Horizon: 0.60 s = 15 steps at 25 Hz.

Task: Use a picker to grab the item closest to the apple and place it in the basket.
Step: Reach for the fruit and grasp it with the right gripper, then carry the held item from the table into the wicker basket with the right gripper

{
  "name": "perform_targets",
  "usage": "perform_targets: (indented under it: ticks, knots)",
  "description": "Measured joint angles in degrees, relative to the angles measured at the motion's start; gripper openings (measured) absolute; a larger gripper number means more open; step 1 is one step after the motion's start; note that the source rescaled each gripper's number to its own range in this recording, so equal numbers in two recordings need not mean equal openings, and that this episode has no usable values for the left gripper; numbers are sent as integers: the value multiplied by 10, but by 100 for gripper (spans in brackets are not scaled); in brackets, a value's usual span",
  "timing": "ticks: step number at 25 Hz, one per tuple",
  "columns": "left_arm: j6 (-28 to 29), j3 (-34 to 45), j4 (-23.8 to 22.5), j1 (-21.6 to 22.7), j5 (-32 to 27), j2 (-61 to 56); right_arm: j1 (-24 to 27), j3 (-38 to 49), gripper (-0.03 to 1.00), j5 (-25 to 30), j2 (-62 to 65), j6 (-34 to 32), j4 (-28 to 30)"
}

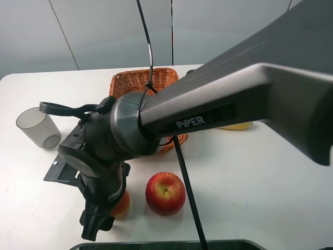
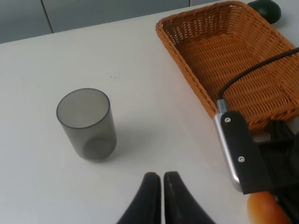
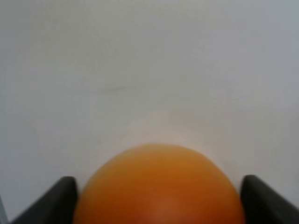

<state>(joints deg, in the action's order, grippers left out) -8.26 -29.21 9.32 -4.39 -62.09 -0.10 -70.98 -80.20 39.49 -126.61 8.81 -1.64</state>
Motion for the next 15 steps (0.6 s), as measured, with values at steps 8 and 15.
perform_targets:
  ticks: [8,15]
  knots:
    - [0,0,0,0,0,0,0,0,0,0,0,3,8]
    - [0,0,0,0,0,0,0,0,0,-1,0,3,8]
